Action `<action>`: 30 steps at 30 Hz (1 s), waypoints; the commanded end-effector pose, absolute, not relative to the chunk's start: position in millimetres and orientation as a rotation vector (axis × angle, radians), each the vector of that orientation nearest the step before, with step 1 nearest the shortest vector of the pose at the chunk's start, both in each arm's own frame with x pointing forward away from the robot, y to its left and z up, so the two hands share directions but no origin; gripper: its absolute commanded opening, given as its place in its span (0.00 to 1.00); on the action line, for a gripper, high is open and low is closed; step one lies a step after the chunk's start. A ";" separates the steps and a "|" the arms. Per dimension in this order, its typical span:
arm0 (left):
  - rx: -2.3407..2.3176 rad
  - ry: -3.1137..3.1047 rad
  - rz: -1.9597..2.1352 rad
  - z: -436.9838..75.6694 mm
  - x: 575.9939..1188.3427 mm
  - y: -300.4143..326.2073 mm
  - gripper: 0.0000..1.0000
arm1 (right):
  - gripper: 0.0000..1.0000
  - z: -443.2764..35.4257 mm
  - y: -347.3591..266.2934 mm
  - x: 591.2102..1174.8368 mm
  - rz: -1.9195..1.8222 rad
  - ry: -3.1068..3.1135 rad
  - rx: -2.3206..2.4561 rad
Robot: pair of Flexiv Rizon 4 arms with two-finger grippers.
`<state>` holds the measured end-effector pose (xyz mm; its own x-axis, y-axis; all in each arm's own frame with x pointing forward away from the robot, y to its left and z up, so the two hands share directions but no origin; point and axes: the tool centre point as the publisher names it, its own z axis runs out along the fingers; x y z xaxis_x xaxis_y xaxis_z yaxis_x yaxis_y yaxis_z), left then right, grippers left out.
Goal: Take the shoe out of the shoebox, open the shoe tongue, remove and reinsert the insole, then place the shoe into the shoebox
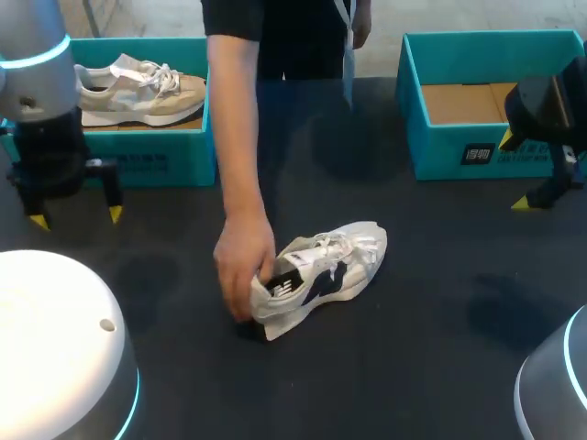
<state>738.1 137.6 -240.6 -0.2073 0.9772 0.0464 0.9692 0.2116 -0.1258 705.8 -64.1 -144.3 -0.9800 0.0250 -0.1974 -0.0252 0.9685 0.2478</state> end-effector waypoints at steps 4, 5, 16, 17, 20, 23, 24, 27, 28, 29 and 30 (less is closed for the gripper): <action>-1.707 -2.396 0.280 -242.4 747.7 158.1 1.00 | 1.00 -145.2 -63.0 708.3 0.367 2.922 0.000; -1.685 -2.401 0.300 -243.5 746.2 160.0 1.00 | 1.00 -145.2 -63.0 708.3 0.367 2.922 0.000; -1.339 -2.490 0.630 -264.0 722.7 167.5 1.00 | 1.00 -145.2 -63.0 708.3 0.367 2.922 0.000; -1.319 -2.493 0.642 -265.4 721.6 168.1 1.00 | 1.00 -145.2 -63.0 708.3 0.367 2.922 0.000; -1.209 -2.526 0.743 -268.2 716.2 170.3 1.00 | 1.00 -145.2 -63.0 708.3 0.367 2.922 0.000; -1.139 -2.533 0.790 -269.7 707.0 169.3 1.00 | 1.00 -145.2 -63.0 708.3 0.367 2.922 0.000; -1.109 -2.536 0.807 -270.7 704.0 168.6 1.00 | 1.00 -145.2 -63.0 708.3 0.367 2.922 0.000; -1.042 -2.544 0.847 -273.3 696.5 167.0 1.00 | 1.00 -145.2 -63.0 708.3 0.367 2.922 0.000; -0.994 -2.544 0.876 -274.9 694.1 166.7 1.00 | 1.00 -145.2 -63.0 708.3 0.367 2.922 0.000; -0.960 -2.557 0.897 -275.8 692.5 166.7 1.00 | 1.00 -145.2 -63.0 708.3 0.367 2.922 0.000; -0.929 -2.564 0.926 -276.3 691.1 166.9 1.00 | 1.00 -145.2 -63.0 708.3 0.367 2.922 0.000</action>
